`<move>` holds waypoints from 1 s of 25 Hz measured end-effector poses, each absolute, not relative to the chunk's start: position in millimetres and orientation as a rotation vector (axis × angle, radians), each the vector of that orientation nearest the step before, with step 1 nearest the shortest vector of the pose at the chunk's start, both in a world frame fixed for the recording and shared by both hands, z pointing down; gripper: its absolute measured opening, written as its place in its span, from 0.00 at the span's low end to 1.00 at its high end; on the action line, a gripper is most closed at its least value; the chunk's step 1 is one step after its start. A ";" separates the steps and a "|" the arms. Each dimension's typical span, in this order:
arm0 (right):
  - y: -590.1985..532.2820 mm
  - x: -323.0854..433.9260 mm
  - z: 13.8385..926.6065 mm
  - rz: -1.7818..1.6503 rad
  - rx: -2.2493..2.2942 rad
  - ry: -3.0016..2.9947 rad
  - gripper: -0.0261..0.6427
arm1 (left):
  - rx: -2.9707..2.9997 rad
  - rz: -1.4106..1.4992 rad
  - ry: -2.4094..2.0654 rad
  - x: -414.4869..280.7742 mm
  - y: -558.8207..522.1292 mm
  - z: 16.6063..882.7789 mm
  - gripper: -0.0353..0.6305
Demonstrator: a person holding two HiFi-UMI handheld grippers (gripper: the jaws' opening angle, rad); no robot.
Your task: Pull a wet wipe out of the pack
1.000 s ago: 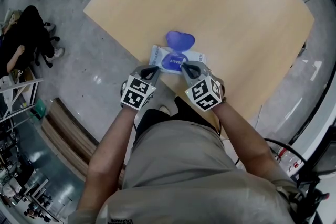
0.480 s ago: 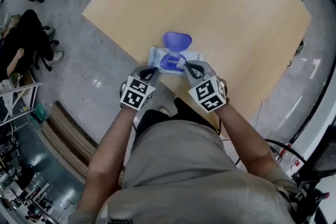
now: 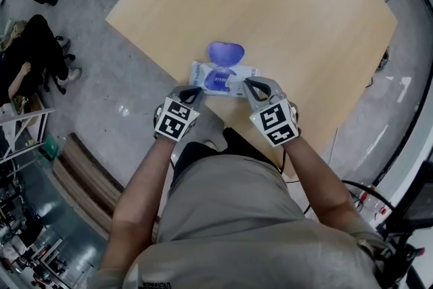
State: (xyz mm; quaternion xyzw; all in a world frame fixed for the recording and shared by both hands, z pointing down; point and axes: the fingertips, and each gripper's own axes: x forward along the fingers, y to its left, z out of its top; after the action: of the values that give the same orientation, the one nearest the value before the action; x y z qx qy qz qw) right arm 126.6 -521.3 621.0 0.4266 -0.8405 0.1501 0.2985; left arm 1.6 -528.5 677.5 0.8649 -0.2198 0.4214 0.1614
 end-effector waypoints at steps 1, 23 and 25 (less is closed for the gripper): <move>-521.9 127.9 618.8 0.399 1.140 -2.237 0.04 | 2.469 1.206 -0.627 1.8 -528.8 678.0 0.06; -527.5 170.2 571.1 0.328 1.298 -2.241 0.04 | 2.475 1.238 -0.609 9.8 -529.2 687.4 0.06; -529.2 175.6 566.7 0.319 1.316 -2.240 0.04 | 2.478 1.237 -0.608 12.6 -530.7 687.4 0.06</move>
State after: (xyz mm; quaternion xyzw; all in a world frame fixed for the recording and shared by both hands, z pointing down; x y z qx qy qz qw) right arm 175.6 -529.2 566.7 0.4856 -0.8266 0.1176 0.2591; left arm 12.6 -530.7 687.4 0.8637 -0.2120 0.4311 0.1522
